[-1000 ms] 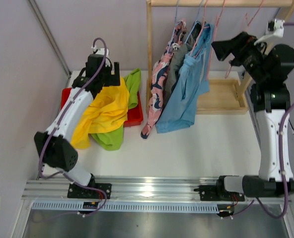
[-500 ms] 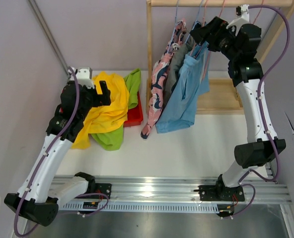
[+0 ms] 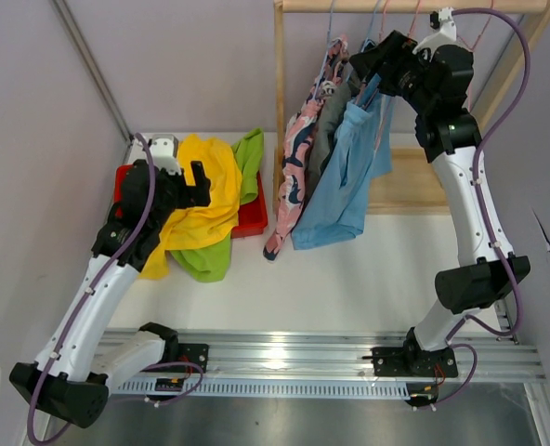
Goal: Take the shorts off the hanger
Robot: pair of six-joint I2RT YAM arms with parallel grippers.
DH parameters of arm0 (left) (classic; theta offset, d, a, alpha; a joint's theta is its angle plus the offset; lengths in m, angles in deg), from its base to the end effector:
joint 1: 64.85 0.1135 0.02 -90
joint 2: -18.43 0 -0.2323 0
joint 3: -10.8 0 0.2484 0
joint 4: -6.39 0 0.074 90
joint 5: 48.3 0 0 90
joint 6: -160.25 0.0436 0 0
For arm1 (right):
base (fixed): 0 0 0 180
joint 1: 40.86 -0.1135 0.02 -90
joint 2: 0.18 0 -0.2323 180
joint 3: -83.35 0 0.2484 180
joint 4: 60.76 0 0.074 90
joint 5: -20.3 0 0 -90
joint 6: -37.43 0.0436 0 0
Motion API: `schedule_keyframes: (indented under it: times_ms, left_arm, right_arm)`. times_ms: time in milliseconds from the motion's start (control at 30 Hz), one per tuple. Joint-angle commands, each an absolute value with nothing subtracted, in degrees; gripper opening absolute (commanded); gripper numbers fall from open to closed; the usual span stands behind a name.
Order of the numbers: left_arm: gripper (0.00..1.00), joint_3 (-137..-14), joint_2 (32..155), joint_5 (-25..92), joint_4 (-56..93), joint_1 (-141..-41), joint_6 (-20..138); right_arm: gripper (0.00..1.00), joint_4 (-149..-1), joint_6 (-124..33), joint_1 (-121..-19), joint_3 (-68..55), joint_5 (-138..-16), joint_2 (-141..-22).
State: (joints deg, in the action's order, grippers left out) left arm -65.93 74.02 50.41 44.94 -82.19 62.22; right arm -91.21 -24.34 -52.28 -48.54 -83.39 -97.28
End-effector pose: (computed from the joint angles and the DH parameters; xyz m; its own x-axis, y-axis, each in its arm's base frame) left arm 0.2236 -0.0629 0.3597 -0.3047 -0.0495 -0.9512 0.1152 0.9894 -0.0884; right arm 0.3594 0.0831 0.4946 -0.1351 0.4416 -0.8870 -0.4084 0.7908 0.4559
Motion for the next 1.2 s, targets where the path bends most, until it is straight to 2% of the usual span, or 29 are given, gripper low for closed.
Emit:
schedule_keyframes:
  times_ms: [0, 267, 367, 467, 533, 600, 767, 833, 867, 900, 933, 1067, 1167]
  left_arm:
    - [0.99, -64.96, 72.83, 49.08, 41.99, -82.34, 62.08]
    - [0.99, -63.99, 73.36, 49.25, 41.46, -82.34, 61.99]
    - [0.99, -63.56, 73.18, 49.25, 41.37, -82.34, 61.99]
    - [0.99, -63.12, 73.27, 49.26, 41.28, -82.34, 61.99]
    - [0.99, -62.76, 73.45, 49.17, 41.19, -82.34, 61.99]
    - [0.99, -62.59, 73.62, 48.99, 41.28, -82.34, 61.91]
    - [0.99, -62.06, 73.45, 48.90, 41.11, -82.34, 61.91]
    - [0.99, -61.97, 73.53, 48.82, 41.02, -82.42, 61.91]
    - [0.99, -61.97, 73.62, 48.82, 41.10, -82.34, 61.91]
    - [0.99, -61.80, 73.71, 48.82, 41.02, -82.34, 61.91]
    - [0.99, -61.71, 73.80, 48.73, 41.02, -82.34, 61.99]
    - [0.99, -64.24, 73.97, 51.44, 43.03, -85.22, 64.09]
    - [1.00, -68.80, 74.15, 58.12, 44.88, -93.48, 67.44]
  right_arm:
    - [0.88, -90.75, -26.02, -52.55, -45.60, -79.55, -94.32]
    - [0.87, -88.36, -26.20, -52.46, -41.11, -78.40, -92.90]
    - [0.77, -87.40, -25.94, -52.46, -41.19, -78.49, -93.78]
    - [0.56, -86.61, -25.58, -52.46, -41.72, -78.75, -94.92]
    - [0.47, -86.43, -25.58, -52.29, -42.68, -78.75, -95.80]
    - [0.44, -86.78, -25.67, -52.37, -43.56, -78.75, -96.42]
    - [0.45, -86.17, -25.23, -52.20, -44.71, -79.02, -98.18]
    - [0.40, -85.82, -25.06, -52.20, -44.88, -79.45, -98.96]
    - [0.35, -85.64, -25.06, -52.11, -45.06, -79.54, -99.14]
    - [0.09, -85.73, -25.14, -52.20, -45.58, -79.81, -99.41]
    - [0.00, -85.99, -25.14, -52.11, -45.94, -79.72, -99.58]
    - [0.00, -86.51, -26.81, -52.11, -46.20, -78.76, -97.75]
    - [0.00, -88.71, -29.44, -52.02, -48.13, -76.48, -95.55]
